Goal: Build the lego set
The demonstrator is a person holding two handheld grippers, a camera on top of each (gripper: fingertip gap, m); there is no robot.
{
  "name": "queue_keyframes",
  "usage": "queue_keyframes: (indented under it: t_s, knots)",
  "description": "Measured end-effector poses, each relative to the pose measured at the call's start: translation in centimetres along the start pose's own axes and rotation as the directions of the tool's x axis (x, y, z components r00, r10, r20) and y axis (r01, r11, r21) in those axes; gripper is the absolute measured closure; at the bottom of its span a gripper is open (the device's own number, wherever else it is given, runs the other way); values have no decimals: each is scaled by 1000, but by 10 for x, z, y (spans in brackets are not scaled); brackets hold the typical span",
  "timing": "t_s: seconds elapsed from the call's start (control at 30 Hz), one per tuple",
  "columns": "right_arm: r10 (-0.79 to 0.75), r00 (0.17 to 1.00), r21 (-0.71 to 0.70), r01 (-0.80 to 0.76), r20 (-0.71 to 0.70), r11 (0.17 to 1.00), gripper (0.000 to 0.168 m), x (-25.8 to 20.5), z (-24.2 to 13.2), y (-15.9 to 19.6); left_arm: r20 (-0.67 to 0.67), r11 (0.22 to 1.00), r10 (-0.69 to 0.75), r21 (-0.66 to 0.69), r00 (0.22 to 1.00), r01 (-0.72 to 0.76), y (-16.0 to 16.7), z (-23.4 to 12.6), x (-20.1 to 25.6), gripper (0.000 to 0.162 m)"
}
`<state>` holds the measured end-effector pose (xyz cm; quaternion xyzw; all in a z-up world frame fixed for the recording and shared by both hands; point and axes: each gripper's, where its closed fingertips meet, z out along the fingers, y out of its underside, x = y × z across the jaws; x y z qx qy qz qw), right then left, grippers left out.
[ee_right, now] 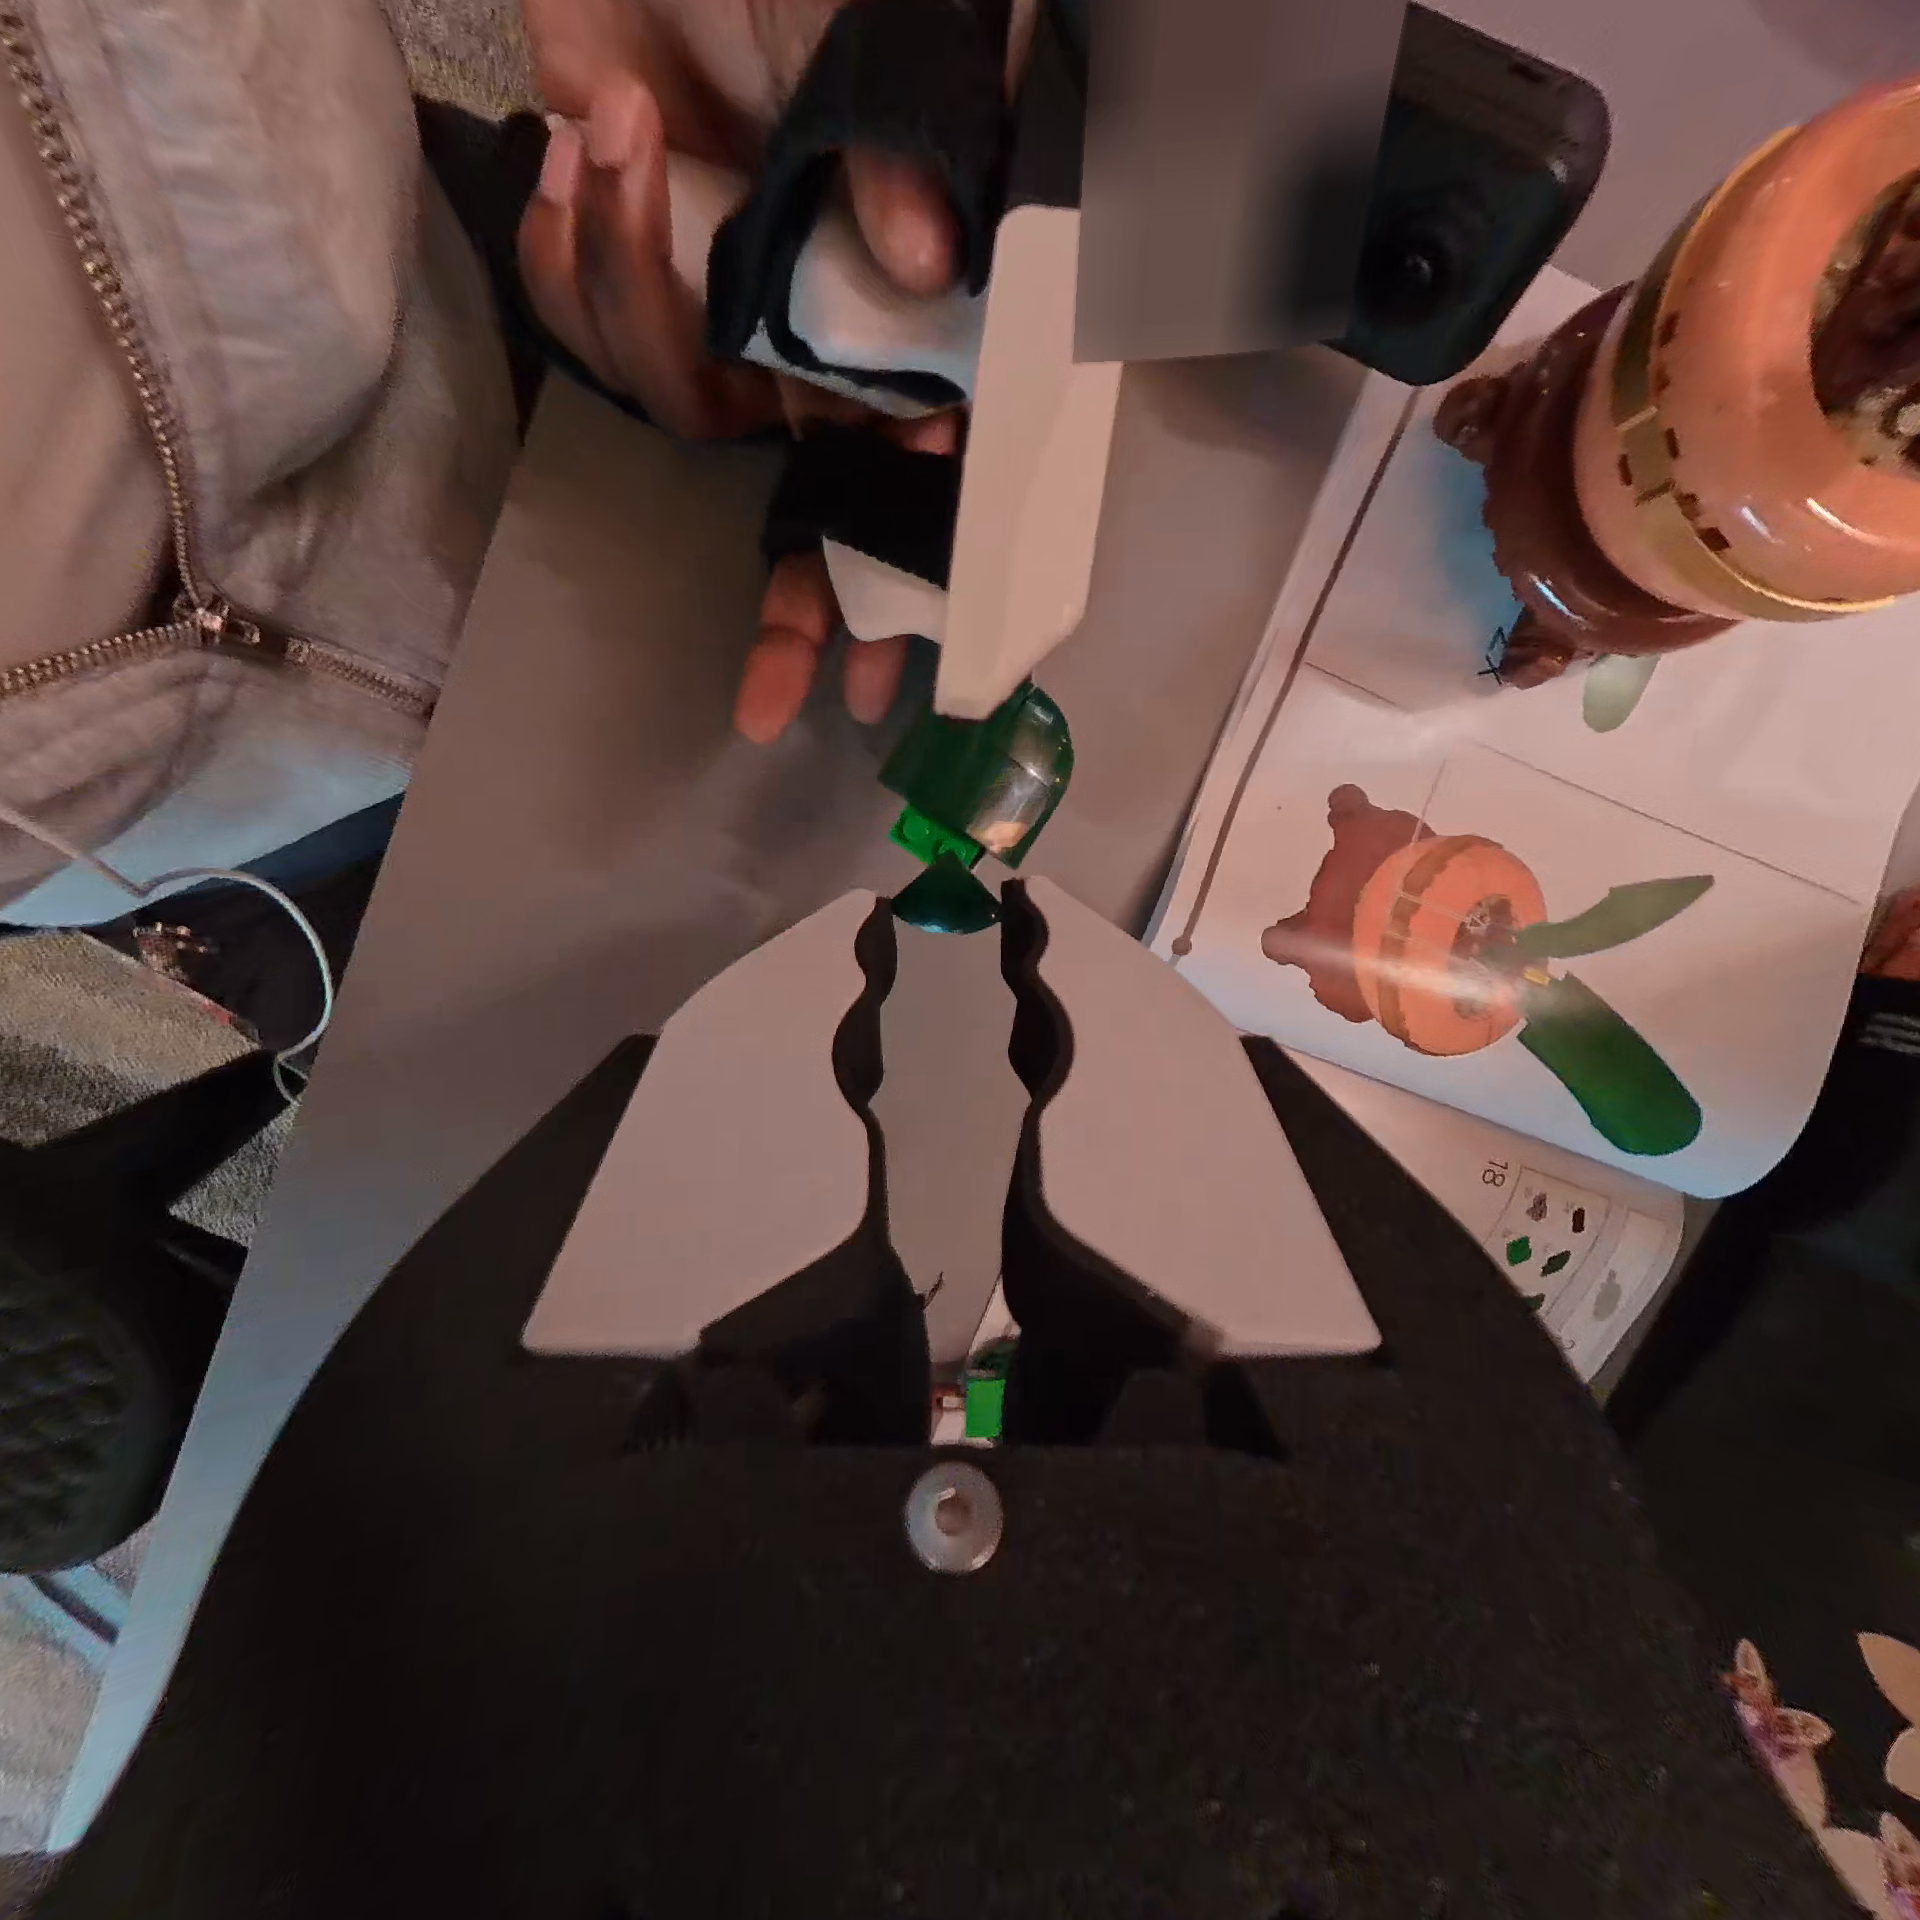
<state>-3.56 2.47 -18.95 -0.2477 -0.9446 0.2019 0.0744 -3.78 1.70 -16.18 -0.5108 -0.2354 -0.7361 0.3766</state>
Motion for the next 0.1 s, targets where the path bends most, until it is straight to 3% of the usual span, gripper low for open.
queue_keyframes:
  t_s: [0.03, 0.1]
  knots:
    - [-16, 1000, -19, 16, -1, 1000, 149, 0, 1, 0, 0, 1000, 0, -6, 1000, 0, 1, 0, 0, 97]
    - [-41, 999, -49, 40, -5, 998, 148, 0, 2, 1, 1, 1000, 0, -12, 1000, 0, 2, -1, 0, 100]
